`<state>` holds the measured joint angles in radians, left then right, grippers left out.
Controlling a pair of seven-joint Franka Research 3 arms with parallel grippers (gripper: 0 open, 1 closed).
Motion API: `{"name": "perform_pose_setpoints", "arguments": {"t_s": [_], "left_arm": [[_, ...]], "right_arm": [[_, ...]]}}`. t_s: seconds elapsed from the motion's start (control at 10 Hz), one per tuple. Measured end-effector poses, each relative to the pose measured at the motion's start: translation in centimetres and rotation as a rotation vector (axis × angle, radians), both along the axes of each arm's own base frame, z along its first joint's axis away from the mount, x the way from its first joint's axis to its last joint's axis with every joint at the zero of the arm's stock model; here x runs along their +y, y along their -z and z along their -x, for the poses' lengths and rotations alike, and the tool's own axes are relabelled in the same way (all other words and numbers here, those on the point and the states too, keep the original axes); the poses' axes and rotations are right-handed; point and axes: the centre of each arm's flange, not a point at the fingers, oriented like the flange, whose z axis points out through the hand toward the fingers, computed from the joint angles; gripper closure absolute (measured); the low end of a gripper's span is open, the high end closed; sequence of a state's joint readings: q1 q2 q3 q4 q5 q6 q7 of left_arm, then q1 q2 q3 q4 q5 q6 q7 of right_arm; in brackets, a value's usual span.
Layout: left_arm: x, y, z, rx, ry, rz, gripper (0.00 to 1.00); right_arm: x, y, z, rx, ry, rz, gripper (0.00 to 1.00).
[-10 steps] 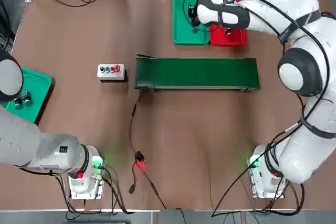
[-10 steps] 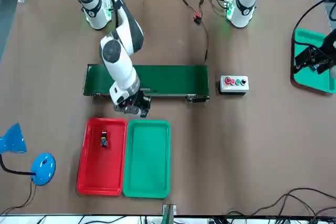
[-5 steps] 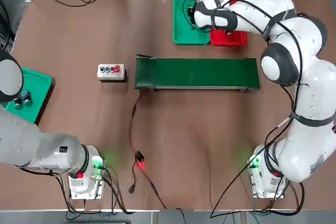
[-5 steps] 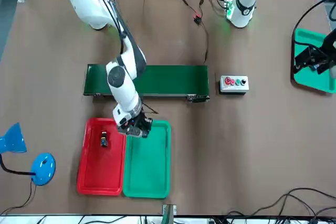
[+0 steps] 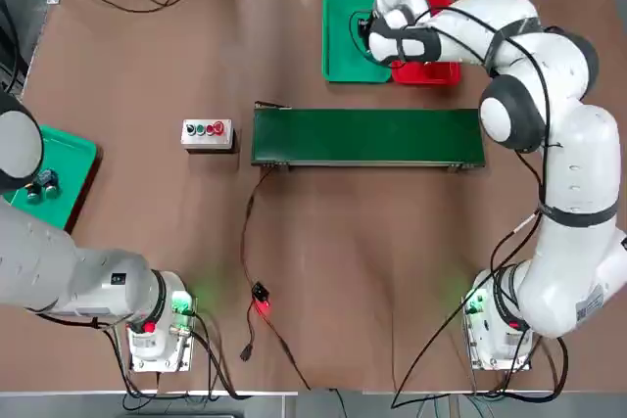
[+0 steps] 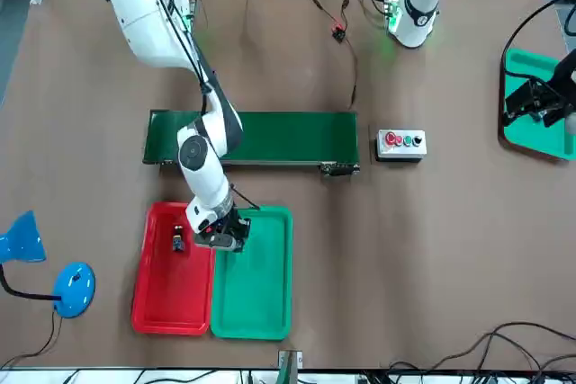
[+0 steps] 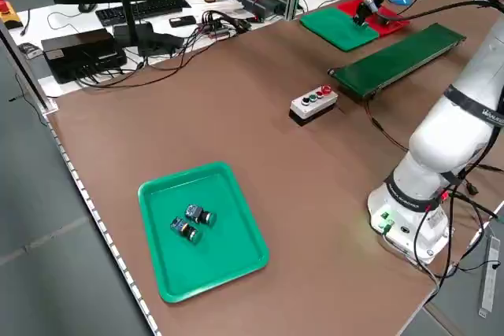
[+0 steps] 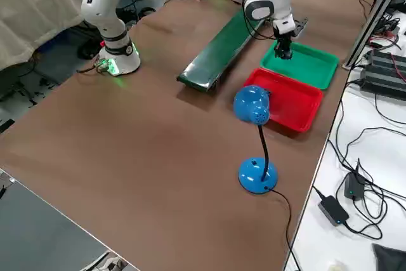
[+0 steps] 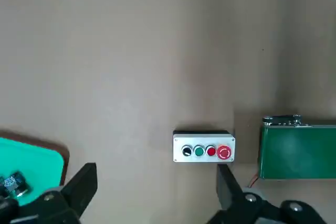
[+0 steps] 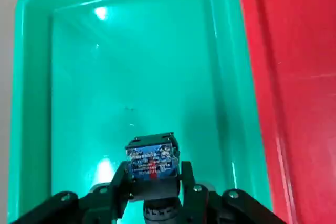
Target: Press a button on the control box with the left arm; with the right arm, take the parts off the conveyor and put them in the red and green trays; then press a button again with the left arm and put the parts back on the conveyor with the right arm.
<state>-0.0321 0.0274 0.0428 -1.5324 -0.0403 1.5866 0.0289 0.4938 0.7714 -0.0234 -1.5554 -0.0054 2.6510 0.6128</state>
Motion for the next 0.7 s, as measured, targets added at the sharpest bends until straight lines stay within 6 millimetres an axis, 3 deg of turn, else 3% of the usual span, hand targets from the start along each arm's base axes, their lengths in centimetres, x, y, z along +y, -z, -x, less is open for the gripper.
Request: {"name": "perform_pose_setpoints", "arguments": {"t_s": [0.3, 0.7], "left_arm": [[0.0, 0.0, 0.0, 0.0, 0.0, 0.0, 0.0], [0.0, 0.0, 0.0, 0.0, 0.0, 0.0, 0.0]], "right_arm": [[0.4, 2.7, 0.5, 0.005, -0.01, 0.002, 0.57], [0.4, 3.0, 0.5, 0.003, -0.011, 0.002, 0.56]]}}
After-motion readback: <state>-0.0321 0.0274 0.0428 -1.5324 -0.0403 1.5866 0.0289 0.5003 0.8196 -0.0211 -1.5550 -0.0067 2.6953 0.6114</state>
